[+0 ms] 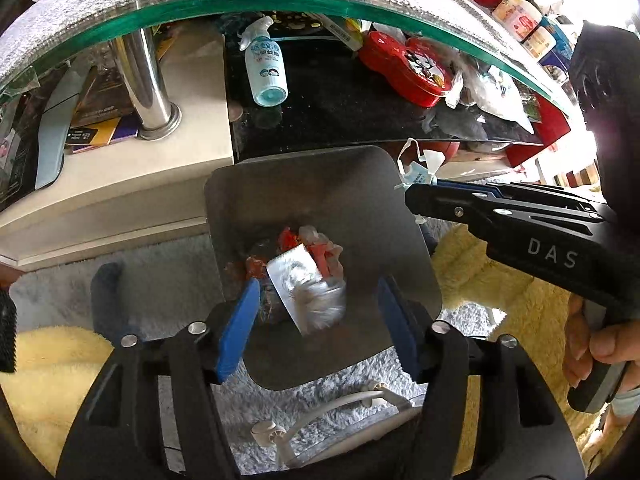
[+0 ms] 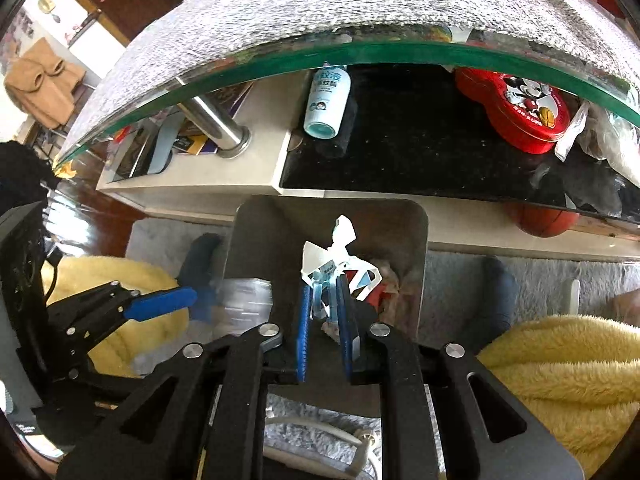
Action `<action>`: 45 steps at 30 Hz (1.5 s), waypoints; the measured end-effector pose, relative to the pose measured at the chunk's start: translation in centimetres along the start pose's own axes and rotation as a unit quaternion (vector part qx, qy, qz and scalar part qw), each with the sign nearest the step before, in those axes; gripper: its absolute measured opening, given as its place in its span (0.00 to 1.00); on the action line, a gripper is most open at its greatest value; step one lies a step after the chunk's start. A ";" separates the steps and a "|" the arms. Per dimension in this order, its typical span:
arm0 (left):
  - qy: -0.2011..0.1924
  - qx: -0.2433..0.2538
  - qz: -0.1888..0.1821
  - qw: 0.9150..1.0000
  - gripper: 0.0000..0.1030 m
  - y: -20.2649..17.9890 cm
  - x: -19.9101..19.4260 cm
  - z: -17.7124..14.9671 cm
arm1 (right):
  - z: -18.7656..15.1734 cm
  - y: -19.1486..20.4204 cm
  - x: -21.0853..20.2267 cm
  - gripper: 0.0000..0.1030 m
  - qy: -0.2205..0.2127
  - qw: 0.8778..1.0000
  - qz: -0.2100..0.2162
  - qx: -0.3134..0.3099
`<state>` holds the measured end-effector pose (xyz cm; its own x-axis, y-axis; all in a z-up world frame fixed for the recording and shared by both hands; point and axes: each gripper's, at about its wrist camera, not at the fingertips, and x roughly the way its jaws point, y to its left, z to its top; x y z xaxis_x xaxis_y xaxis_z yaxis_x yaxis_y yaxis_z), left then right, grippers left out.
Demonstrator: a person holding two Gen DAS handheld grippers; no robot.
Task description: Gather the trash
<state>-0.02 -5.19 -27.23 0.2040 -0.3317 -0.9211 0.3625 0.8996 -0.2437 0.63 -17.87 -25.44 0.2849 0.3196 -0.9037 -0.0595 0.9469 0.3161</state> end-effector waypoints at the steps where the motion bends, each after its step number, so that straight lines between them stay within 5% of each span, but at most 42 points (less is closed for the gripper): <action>1: -0.002 0.001 0.004 1.000 0.61 0.0 -0.1 0.1 | 0.1 -0.1 0.0 0.35 -0.001 1.000 -0.001 0.002; 5: -0.010 0.003 0.018 1.000 0.72 0.3 -0.6 0.2 | 0.3 -0.4 -0.5 0.46 -0.010 1.000 -0.008 0.007; 10: -0.029 0.010 0.042 0.999 0.85 0.5 -2.0 0.5 | 0.8 -1.3 -2.3 0.84 -0.038 0.999 -0.027 0.018; 12: -0.037 0.012 0.051 0.998 0.92 0.6 -2.8 0.6 | 1.0 -1.7 -3.2 0.92 -0.048 0.998 -0.032 0.021; 23: -0.133 0.016 0.062 0.989 0.92 0.2 -11.2 2.4 | 2.2 -1.2 -12.0 0.97 -0.153 0.987 -0.039 0.017; 31: -0.240 0.027 0.101 0.965 0.92 -1.4 -19.1 2.8 | 1.6 -0.3 -19.1 0.97 -0.255 0.962 -0.092 0.013; 39: -0.341 0.035 0.127 0.931 0.92 -3.7 -27.2 4.0 | 1.1 2.1 -28.0 0.97 -0.377 0.918 -0.122 -0.019; 45: -0.404 0.040 0.148 0.902 0.92 -5.2 -32.1 4.0 | 1.0 3.1 -32.3 0.97 -0.419 0.895 -0.148 -0.023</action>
<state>-4.84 -0.35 4.77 0.8867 -0.2089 -0.4126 0.2418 0.9699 0.0286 -7.84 -25.25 5.04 0.9118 -0.0661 -0.4053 0.1026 0.9923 0.0690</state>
